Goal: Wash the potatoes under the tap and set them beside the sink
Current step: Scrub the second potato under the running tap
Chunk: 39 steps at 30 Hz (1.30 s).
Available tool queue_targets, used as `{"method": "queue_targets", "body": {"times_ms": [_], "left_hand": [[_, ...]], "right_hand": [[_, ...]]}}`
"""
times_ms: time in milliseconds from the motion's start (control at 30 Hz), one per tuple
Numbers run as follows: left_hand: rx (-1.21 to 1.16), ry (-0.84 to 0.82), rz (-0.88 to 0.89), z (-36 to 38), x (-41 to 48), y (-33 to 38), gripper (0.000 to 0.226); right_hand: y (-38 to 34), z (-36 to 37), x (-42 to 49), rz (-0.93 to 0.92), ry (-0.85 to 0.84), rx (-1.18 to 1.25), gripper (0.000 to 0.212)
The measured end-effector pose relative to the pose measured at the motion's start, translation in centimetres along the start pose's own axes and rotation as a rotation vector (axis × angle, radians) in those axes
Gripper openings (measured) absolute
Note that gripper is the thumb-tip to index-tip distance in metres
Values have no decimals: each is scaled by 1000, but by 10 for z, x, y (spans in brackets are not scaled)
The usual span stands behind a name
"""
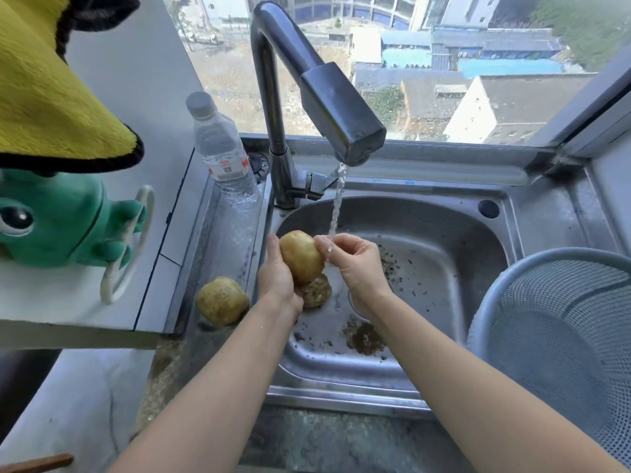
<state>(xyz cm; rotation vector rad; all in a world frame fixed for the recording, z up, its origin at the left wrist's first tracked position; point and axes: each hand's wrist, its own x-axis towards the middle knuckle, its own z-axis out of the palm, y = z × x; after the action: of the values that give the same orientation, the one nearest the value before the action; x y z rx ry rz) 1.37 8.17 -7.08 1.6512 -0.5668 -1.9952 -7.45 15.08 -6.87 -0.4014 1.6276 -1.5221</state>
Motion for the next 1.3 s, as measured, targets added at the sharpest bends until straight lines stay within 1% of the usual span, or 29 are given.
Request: {"method": "queue_targets", "body": {"times_ms": [33,67,100,167,233,300,367,400,433,500,533,567,600,633,700,733,767,867,900,933,967,1033,1067,1100,1133,1167,1233,1300], "left_hand": [[-23,-42,-77,2,0,-1,61],[-47,-89,-126,3,-1,-1,66],[-60,-128,-142,4,-2,-2,68],[-54,-185,-131,5,-2,-4,63],[-45,-215,-151,4,-1,-3,50],[-67,-249,-197,4,0,-1,47],[-71,-271,-236,5,1,1,50],[-60,-279,-248,6,2,1,52],[-31,-288,-254,7,2,0,53],[49,-301,-253,10,-1,-5,54],[70,-302,-256,12,-3,-7,53],[70,-294,-258,13,-5,-6,52],[65,-281,-250,14,-5,-6,50],[73,-270,-232,14,-4,-4,48],[96,-247,-201,15,-5,-3,47],[91,-231,-192,16,-5,-4,47],[76,-222,-181,19,-6,-6,47],[9,-236,-114,26,-11,-16,43],[-2,-242,-108,27,-12,-16,43],[-5,-242,-112,26,-11,-15,44],[-2,-229,-122,24,-8,-14,44],[5,-198,-164,20,0,-8,47],[-3,-190,-200,18,2,-6,51],[-31,-190,-241,16,3,-3,54],[-55,-192,-272,15,3,-1,56],[-73,-204,-287,15,2,1,55],[-83,-248,-284,15,2,0,50],[-28,-290,-261,14,3,-1,46]], "right_hand": [[0,2,-1,17,-6,45,9],[0,4,-2,32,-16,78,11],[0,8,-1,56,-30,108,13],[-7,13,1,88,-41,97,7],[-11,13,4,85,-33,34,20],[-13,7,3,99,-107,49,28],[-11,2,-1,118,-234,70,31],[-10,3,-3,123,-259,44,31],[-12,7,-5,121,-238,36,29],[-12,14,-2,140,-106,57,19],[-13,17,1,156,-68,53,17],[-13,18,3,174,-66,36,18],[-12,15,4,179,-105,2,18],[-12,11,3,175,-185,-14,19],[-9,1,1,148,-333,-19,36],[-7,-1,0,135,-343,-30,42],[-6,1,-1,119,-304,-48,41],[-5,16,4,52,-28,-143,21],[-6,19,5,55,32,-145,18],[-7,19,6,60,51,-139,19],[-8,16,7,65,16,-126,21],[-8,6,5,78,-197,-69,28],[-7,1,2,82,-295,-48,36],[-5,-2,0,78,-367,-34,44],[-3,-3,0,67,-388,-26,49],[-1,-2,0,52,-369,-16,49],[-1,4,0,19,-257,-22,45],[-4,8,0,10,-158,-46,44]]}}
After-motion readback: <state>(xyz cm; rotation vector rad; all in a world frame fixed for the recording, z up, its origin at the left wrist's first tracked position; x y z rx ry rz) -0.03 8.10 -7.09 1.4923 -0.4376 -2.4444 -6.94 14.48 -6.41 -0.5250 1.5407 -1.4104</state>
